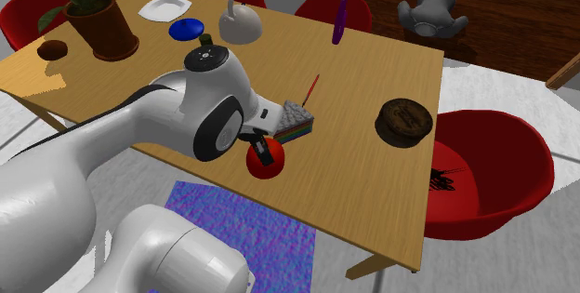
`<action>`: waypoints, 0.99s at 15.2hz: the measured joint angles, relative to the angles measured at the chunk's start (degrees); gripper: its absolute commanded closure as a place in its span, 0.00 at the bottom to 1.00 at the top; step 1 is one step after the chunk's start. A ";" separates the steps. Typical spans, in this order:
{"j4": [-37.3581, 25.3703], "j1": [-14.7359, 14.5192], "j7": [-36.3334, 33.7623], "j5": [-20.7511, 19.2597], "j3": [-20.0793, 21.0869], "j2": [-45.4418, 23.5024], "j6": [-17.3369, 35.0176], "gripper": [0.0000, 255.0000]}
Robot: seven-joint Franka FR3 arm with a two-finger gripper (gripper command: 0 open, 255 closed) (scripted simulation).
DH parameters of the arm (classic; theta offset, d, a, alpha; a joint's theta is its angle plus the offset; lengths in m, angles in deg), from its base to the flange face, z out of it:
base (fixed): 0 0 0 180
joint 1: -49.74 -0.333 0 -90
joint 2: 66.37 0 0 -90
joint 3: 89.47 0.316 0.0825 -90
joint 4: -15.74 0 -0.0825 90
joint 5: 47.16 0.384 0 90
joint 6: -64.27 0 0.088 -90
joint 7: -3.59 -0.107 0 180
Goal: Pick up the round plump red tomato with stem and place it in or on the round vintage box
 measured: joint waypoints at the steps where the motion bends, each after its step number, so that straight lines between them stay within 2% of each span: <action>1: 0.00 0.00 0.00 0.00 0.00 0.00 0.00 1.00; 10: -0.05 0.00 -0.01 0.00 0.00 0.05 0.01 1.00; 15: -2.65 0.19 0.27 -0.32 -0.45 1.14 -3.74 1.00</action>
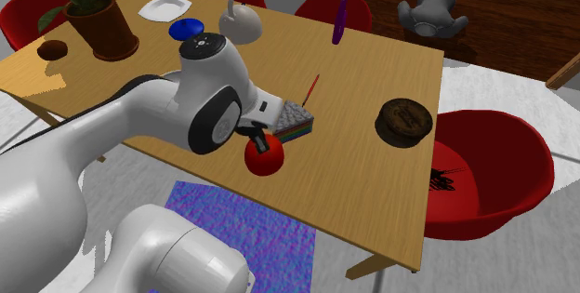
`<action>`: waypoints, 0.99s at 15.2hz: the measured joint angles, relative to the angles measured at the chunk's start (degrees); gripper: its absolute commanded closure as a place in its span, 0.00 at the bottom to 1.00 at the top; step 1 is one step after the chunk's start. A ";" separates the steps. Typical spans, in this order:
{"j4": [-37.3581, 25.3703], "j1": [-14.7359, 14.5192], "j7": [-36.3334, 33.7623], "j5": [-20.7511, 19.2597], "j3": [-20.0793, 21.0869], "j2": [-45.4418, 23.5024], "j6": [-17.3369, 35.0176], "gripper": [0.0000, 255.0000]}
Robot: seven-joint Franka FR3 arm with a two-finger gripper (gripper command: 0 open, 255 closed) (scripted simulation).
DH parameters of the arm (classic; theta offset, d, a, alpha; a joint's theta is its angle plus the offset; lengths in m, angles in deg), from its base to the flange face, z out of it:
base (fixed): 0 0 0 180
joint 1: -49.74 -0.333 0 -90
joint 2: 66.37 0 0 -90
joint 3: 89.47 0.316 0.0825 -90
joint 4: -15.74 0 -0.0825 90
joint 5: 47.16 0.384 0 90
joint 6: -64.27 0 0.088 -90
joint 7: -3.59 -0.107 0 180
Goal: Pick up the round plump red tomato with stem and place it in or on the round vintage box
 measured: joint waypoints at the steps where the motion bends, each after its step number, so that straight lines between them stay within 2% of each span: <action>1: -0.58 0.11 0.19 -0.15 -0.23 0.40 -0.96 1.00; 15: -10.61 0.82 1.06 -1.23 -1.63 2.00 -12.53 1.00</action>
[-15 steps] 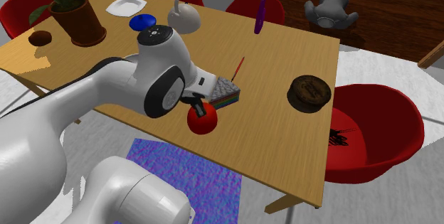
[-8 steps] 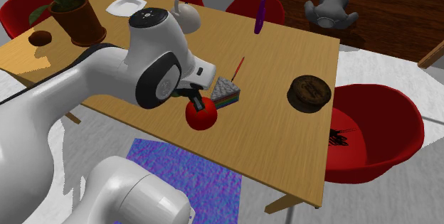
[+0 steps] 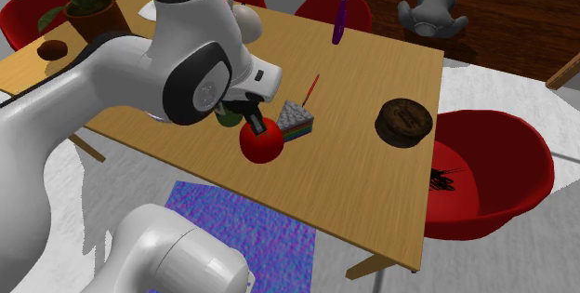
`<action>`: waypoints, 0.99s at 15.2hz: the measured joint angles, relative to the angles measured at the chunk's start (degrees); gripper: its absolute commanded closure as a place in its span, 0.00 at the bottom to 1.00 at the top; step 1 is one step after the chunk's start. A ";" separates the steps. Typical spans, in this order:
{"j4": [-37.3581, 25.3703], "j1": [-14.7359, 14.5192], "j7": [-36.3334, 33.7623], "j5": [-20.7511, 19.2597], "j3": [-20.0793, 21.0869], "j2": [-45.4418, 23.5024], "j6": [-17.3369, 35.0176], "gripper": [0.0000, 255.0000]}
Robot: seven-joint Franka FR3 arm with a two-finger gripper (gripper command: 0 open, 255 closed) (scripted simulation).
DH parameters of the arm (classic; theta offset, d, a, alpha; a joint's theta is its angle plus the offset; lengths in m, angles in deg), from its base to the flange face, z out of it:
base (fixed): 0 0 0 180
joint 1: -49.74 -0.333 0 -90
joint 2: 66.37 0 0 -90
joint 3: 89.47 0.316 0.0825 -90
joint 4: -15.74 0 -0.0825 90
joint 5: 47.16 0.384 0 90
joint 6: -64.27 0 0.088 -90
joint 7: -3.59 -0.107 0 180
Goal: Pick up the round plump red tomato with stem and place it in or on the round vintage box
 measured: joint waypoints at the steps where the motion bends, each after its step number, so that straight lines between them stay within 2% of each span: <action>1: -0.66 0.06 0.05 -0.07 -0.08 -0.05 -0.61 1.00; 9: -7.29 0.46 0.39 -0.55 -0.61 -0.87 -6.40 1.00; 15: -13.03 3.33 5.02 -3.77 -5.06 -9.52 -3.35 1.00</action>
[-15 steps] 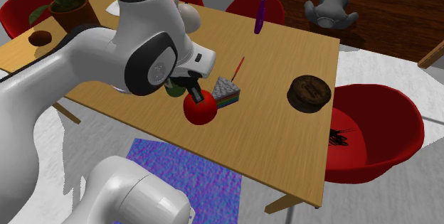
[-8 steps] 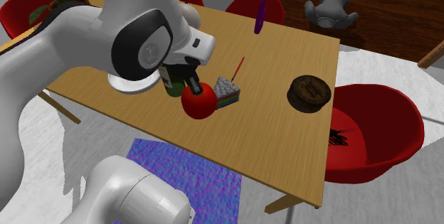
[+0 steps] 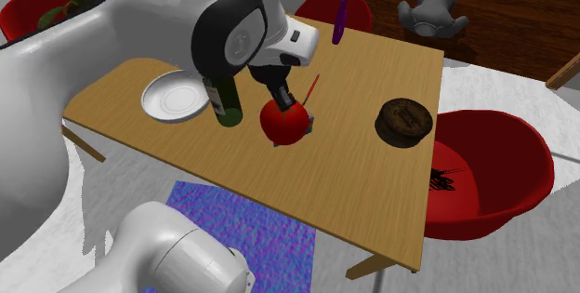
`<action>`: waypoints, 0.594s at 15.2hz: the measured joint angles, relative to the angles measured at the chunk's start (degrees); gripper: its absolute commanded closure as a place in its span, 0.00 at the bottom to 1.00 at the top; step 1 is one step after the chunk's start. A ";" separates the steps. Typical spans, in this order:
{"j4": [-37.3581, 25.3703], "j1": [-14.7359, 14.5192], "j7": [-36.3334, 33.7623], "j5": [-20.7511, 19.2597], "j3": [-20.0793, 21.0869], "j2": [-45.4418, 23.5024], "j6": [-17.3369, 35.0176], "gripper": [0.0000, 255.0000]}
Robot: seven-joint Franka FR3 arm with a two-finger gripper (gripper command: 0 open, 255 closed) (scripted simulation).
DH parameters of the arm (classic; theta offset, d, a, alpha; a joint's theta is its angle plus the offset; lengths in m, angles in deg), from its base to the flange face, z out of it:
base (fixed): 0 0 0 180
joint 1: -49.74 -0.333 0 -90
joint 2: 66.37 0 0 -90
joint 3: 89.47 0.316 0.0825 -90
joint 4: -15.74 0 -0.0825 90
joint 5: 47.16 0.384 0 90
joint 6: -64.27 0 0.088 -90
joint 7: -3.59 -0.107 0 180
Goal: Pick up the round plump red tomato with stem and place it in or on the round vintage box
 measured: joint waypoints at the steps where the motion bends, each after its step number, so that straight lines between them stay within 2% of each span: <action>1: -1.57 0.40 0.59 -0.40 -0.54 -2.51 1.01 1.00; 9: -14.42 3.23 7.85 -3.09 -6.90 -18.20 4.29 1.00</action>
